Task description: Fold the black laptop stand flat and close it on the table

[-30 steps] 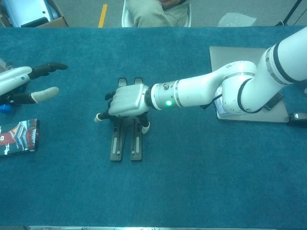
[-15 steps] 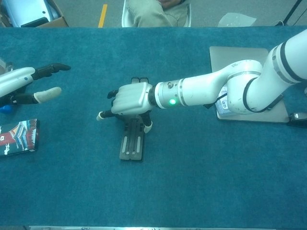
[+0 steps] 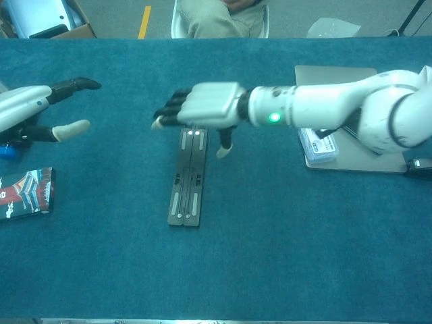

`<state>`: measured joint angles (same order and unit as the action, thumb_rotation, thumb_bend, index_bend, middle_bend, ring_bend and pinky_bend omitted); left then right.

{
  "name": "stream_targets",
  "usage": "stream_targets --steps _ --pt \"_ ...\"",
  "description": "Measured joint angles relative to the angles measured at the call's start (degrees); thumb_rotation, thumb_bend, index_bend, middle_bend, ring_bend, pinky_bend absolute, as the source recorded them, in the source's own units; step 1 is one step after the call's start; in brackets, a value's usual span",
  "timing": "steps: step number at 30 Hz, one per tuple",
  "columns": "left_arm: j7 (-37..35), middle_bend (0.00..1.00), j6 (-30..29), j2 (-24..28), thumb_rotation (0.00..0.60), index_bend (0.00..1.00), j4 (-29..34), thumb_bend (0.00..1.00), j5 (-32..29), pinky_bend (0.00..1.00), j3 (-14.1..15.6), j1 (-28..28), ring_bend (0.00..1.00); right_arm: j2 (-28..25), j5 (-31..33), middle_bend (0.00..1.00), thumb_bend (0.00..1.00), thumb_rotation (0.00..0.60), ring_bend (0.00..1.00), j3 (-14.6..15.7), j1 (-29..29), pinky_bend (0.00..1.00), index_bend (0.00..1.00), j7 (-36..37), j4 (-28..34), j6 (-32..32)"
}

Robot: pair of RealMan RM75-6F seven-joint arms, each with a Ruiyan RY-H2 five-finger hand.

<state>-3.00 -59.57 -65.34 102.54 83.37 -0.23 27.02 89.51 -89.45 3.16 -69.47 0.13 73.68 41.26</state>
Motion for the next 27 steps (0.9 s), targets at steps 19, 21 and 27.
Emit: stream_targets --steps 19,21,27 --pt "14.79 0.02 -10.98 -3.79 0.600 0.00 -5.98 0.25 -2.12 0.05 -2.21 -4.13 0.00 -24.81 18.29 0.10 0.08 0.600 0.00 1.26 29.49 0.00 0.00 -21.07 27.59 27.31" --pt "16.13 0.02 -12.31 -3.77 0.600 0.00 -6.00 0.25 -2.62 0.05 -2.18 -5.21 0.00 -25.63 18.05 0.10 0.08 0.600 0.00 1.77 32.03 0.00 0.00 -20.91 28.15 29.66" --pt "15.84 0.02 -15.35 -2.78 0.600 0.00 -5.80 0.25 -3.41 0.05 -2.10 -7.81 0.00 -27.22 15.63 0.10 0.08 0.600 0.00 3.08 38.63 0.00 0.00 -20.00 28.40 35.35"
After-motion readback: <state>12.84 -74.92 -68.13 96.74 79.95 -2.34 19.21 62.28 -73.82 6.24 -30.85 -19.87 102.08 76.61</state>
